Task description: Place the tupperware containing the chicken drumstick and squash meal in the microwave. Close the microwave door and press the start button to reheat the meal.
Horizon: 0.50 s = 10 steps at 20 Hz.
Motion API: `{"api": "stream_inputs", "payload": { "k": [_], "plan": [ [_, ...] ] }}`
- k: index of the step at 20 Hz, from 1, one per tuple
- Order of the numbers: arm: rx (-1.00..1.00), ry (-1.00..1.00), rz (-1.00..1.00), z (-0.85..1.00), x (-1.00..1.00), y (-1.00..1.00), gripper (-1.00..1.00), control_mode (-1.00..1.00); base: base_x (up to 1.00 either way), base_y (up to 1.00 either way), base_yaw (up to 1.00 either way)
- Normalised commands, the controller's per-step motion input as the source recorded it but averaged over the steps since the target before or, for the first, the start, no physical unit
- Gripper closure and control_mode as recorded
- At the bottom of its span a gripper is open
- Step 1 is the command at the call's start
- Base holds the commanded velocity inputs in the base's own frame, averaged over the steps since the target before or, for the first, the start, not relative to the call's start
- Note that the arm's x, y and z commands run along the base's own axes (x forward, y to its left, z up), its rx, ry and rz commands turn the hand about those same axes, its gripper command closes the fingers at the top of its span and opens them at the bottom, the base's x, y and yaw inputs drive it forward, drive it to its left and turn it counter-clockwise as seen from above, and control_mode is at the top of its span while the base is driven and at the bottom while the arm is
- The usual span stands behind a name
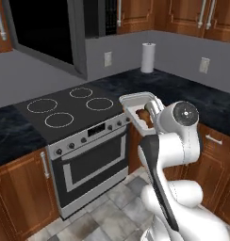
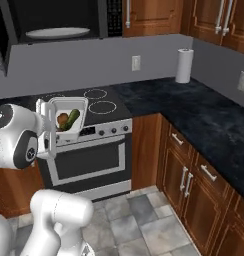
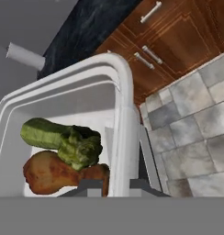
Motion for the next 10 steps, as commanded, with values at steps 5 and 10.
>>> {"api": "stream_inputs", "payload": {
  "k": [5,10],
  "plan": [
    [0.0,0.0,0.0,0.0,0.0,0.0,1.0,1.0,0.72,-0.21,0.44],
    [0.0,0.0,0.0,0.0,0.0,0.0,1.0,1.0,0.61,-0.45,0.39]
  ]
}}
